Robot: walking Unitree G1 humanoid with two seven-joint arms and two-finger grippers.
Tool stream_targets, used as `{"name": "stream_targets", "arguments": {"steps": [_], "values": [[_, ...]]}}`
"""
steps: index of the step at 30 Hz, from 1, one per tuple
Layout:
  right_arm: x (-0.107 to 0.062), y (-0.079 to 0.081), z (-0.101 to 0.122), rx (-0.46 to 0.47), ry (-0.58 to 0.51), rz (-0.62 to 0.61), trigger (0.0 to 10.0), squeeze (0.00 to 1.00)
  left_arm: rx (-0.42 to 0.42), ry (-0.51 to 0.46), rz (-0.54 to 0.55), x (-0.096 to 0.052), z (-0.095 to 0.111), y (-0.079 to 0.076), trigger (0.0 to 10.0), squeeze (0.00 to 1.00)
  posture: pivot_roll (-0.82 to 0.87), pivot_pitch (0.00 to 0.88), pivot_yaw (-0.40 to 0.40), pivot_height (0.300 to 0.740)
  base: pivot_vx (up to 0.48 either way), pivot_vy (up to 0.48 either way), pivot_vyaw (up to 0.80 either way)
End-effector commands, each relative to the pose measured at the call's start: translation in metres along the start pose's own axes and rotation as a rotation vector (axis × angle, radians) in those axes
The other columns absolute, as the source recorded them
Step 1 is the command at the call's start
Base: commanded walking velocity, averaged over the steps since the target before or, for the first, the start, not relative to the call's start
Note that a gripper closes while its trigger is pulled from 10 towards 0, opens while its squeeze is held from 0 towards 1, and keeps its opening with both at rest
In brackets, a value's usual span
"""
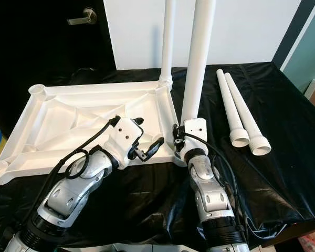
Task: Building children table
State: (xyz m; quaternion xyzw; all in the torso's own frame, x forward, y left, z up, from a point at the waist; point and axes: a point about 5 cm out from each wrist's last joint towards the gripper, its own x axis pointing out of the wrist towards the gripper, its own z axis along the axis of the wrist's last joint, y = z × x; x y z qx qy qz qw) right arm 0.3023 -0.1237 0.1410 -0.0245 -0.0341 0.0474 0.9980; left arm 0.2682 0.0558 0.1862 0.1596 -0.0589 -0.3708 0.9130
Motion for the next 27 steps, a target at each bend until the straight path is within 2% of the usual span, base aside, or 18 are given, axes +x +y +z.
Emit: {"name": "stream_targets", "arguments": {"steps": [1, 27], "values": [[-0.0049, -0.0014, -0.0135, -0.004, 0.064, -0.005, 10.0, 0.00, 0.016, -0.005, -0.016, -0.0027, 0.0002, -0.0003, 10.0, 0.00, 0.01, 0.066, 0.008, 0.740, 0.000, 0.000, 0.00], [-0.0105, -0.0027, -0.0159, -0.040, 0.061, 0.027, 10.0, 0.00, 0.010, -0.016, -0.055, -0.0024, 0.0017, -0.0045, 10.0, 0.00, -0.01, 0.065, 0.015, 0.740, 0.000, 0.000, 0.00]]}}
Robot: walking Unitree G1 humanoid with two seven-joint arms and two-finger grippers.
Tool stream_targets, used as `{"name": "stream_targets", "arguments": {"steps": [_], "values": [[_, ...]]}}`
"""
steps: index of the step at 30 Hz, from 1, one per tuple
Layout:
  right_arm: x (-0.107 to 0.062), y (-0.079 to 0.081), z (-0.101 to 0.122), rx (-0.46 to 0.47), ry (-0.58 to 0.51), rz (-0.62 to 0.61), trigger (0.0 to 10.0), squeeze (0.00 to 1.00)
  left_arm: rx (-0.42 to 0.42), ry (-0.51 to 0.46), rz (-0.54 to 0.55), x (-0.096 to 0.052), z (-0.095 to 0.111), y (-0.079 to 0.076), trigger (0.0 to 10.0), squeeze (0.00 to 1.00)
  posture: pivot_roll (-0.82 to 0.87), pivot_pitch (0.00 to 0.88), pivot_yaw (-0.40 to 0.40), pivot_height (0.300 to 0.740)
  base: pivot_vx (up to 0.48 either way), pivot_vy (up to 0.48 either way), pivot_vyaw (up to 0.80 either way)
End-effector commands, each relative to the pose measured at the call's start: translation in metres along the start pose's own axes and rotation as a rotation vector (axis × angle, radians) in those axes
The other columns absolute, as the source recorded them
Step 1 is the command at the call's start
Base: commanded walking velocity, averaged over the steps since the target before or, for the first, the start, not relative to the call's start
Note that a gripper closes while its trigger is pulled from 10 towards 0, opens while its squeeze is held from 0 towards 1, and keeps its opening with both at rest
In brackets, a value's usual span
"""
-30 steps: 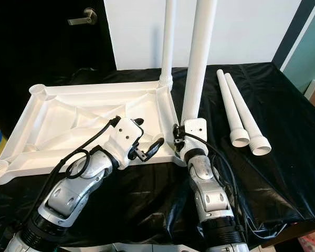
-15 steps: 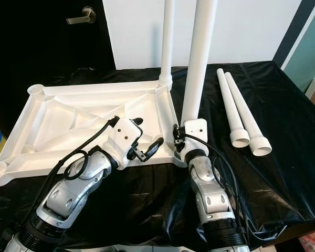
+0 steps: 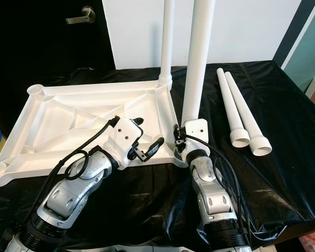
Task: Building children table
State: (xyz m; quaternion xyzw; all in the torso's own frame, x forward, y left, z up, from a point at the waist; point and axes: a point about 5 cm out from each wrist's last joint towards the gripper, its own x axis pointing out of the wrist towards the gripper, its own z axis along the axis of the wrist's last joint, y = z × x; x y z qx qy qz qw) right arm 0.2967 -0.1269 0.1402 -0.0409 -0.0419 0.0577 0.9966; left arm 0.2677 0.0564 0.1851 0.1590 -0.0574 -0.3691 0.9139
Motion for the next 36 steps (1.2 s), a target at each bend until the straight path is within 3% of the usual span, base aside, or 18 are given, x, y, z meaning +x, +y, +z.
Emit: {"name": "stream_targets", "arguments": {"steps": [1, 5, 13, 20, 36], "values": [[-0.006, 0.001, -0.015, -0.019, 0.072, 0.021, 10.0, 0.00, 0.009, -0.020, -0.065, -0.002, 0.003, -0.005, 10.0, 0.00, -0.01, 0.064, 0.016, 0.740, 0.000, 0.000, 0.00], [-0.007, 0.002, -0.016, -0.028, 0.068, 0.034, 10.0, 0.00, 0.006, -0.021, -0.072, -0.003, 0.003, -0.006, 10.0, 0.00, -0.01, 0.065, 0.017, 0.740, 0.000, 0.000, 0.00], [-0.020, 0.008, -0.026, -0.108, 0.037, 0.156, 10.0, 0.00, -0.027, 0.055, -0.232, -0.010, -0.007, -0.019, 10.0, 0.00, -0.01, 0.061, 0.016, 0.740, 0.000, 0.000, 0.00], [-0.022, 0.009, -0.028, -0.105, 0.027, 0.190, 10.0, 0.00, -0.016, 0.075, -0.251, -0.012, -0.010, -0.021, 10.0, 0.00, -0.01, 0.061, 0.014, 0.740, 0.000, 0.000, 0.00], [-0.014, 0.002, -0.047, 0.029, 0.128, 0.199, 10.0, 0.00, 0.016, 0.094, -0.253, -0.015, -0.011, -0.021, 10.0, 0.00, 0.00, 0.063, 0.015, 0.740, 0.000, 0.000, 0.00]]}}
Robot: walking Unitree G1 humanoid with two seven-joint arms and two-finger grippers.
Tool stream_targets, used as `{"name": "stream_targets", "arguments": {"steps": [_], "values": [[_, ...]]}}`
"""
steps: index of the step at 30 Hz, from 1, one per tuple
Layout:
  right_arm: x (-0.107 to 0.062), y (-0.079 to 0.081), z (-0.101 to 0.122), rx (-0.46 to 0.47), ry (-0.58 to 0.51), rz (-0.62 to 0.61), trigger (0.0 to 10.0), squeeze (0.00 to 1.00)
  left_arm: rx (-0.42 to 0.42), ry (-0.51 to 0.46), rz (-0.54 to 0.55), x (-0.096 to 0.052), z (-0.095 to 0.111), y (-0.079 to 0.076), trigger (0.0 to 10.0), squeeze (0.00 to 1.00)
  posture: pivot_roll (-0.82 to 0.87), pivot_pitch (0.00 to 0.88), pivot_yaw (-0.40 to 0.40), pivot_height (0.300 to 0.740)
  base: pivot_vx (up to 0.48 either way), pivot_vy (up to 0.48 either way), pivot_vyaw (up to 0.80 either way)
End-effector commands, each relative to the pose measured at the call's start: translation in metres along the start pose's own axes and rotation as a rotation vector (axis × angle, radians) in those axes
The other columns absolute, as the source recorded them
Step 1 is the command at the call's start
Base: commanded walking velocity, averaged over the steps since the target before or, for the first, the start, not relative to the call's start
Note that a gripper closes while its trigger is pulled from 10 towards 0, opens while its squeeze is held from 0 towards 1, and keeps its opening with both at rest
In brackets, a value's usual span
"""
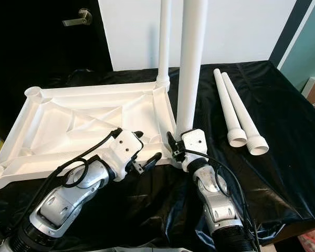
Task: Building children table
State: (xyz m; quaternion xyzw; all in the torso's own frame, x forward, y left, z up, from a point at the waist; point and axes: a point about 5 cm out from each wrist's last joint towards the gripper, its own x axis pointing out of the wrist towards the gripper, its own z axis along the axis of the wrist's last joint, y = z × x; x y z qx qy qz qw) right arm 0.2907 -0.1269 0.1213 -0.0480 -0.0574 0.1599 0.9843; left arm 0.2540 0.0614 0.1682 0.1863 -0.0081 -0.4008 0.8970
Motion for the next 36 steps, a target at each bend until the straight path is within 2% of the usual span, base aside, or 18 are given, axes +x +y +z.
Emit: {"name": "stream_targets", "arguments": {"steps": [1, 5, 10, 21, 23, 28, 36], "values": [[-0.007, 0.002, -0.031, 0.075, 0.187, -0.011, 10.0, 0.00, 0.011, -0.004, -0.162, -0.001, 0.003, -0.010, 10.0, 0.00, 0.00, 0.063, 0.015, 0.740, 0.000, 0.000, 0.00], [-0.007, 0.002, -0.034, 0.091, 0.213, -0.017, 10.0, 0.00, 0.012, -0.004, -0.162, -0.001, 0.003, -0.010, 10.0, 0.00, 0.00, 0.064, 0.015, 0.740, 0.000, 0.000, 0.00], [-0.009, 0.000, -0.041, 0.155, 0.268, -0.062, 10.0, 0.00, 0.015, -0.006, -0.162, -0.001, 0.004, -0.010, 10.0, 0.00, 0.00, 0.064, 0.015, 0.740, 0.000, 0.000, 0.00], [-0.015, -0.002, -0.047, 0.156, 0.295, -0.073, 10.0, 0.00, 0.021, -0.009, -0.167, -0.001, 0.004, -0.012, 10.0, 0.00, 0.00, 0.063, 0.015, 0.740, 0.000, 0.000, 0.00], [-0.016, -0.001, -0.046, 0.140, 0.287, -0.064, 10.0, 0.00, 0.023, -0.009, -0.166, -0.001, 0.005, -0.011, 10.0, 0.00, 0.00, 0.063, 0.015, 0.740, 0.000, 0.000, 0.00], [-0.020, 0.007, -0.035, 0.035, 0.171, 0.008, 10.0, 0.00, 0.034, -0.011, -0.164, -0.001, 0.004, -0.012, 10.0, 0.00, -0.01, 0.055, 0.017, 0.740, 0.000, 0.000, 0.00], [-0.025, 0.012, -0.033, 0.025, 0.134, 0.055, 10.0, 0.00, 0.034, -0.011, -0.167, 0.000, 0.004, -0.013, 10.0, 0.00, -0.01, 0.053, 0.014, 0.740, 0.000, 0.000, 0.00]]}}
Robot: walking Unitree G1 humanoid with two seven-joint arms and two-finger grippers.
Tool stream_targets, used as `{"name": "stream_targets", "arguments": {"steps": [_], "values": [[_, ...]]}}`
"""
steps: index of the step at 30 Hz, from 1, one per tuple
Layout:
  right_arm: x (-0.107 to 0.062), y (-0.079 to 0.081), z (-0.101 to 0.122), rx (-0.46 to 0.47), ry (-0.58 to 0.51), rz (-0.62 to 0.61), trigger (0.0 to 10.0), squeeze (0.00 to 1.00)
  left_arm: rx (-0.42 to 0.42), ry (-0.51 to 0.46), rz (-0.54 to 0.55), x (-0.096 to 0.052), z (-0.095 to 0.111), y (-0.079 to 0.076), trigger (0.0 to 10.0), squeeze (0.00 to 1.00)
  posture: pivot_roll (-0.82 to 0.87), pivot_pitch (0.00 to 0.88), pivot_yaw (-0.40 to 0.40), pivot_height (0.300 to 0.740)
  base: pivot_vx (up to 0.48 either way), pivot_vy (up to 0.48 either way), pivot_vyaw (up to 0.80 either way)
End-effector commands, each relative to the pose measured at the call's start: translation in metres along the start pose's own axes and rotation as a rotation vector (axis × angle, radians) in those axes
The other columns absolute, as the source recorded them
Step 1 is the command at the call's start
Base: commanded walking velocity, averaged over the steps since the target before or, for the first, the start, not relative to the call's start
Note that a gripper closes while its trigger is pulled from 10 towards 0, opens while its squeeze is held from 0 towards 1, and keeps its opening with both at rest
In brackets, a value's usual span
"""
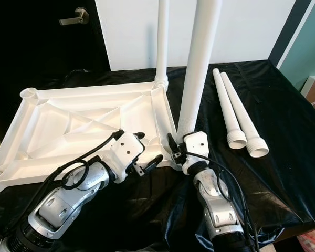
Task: Building children table
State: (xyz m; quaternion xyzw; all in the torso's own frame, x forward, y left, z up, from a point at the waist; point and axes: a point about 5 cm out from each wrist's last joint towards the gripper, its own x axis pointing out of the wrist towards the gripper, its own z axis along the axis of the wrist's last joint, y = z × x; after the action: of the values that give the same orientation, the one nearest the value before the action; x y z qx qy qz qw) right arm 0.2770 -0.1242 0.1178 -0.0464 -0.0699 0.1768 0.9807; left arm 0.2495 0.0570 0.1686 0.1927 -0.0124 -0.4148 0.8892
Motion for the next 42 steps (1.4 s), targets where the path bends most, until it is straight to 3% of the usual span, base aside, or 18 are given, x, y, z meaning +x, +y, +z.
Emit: {"name": "stream_targets", "arguments": {"steps": [1, 10, 13, 20, 28, 33, 42], "values": [[-0.013, 0.006, -0.031, 0.027, 0.161, 0.022, 10.0, 0.00, 0.016, -0.004, -0.137, 0.000, 0.001, -0.007, 10.0, 0.00, -0.01, 0.053, 0.014, 0.740, 0.000, 0.000, 0.00], [-0.014, 0.005, -0.038, 0.035, 0.211, 0.024, 10.0, 0.00, 0.019, -0.002, -0.139, -0.001, 0.001, -0.007, 10.0, 0.00, 0.00, 0.049, 0.015, 0.740, 0.000, 0.000, 0.00], [-0.010, 0.001, -0.044, 0.078, 0.283, -0.058, 10.0, 0.00, 0.022, -0.001, -0.140, -0.001, 0.001, -0.007, 10.0, 0.00, 0.00, 0.049, 0.011, 0.740, 0.000, 0.000, 0.00], [-0.009, -0.001, -0.042, 0.115, 0.272, -0.161, 10.0, 0.00, 0.023, -0.001, -0.140, -0.002, 0.001, -0.008, 10.0, 0.00, 0.00, 0.049, 0.008, 0.740, 0.000, 0.000, 0.00], [-0.007, 0.000, -0.028, 0.141, 0.171, -0.346, 10.0, 0.00, 0.026, -0.001, -0.137, -0.002, 0.001, -0.008, 10.0, 0.00, 0.00, 0.047, 0.006, 0.740, 0.000, 0.000, 0.00], [-0.008, 0.004, -0.012, 0.160, 0.072, -0.369, 10.0, 0.00, 0.028, -0.004, -0.136, -0.001, 0.002, -0.008, 10.0, 0.00, 0.00, 0.048, 0.005, 0.740, 0.000, 0.000, 0.00], [-0.005, -0.003, 0.004, 0.143, 0.013, -0.406, 10.0, 0.00, 0.033, -0.009, -0.129, 0.000, 0.003, -0.006, 10.0, 0.00, -0.01, 0.050, 0.007, 0.740, 0.000, 0.000, 0.00]]}}
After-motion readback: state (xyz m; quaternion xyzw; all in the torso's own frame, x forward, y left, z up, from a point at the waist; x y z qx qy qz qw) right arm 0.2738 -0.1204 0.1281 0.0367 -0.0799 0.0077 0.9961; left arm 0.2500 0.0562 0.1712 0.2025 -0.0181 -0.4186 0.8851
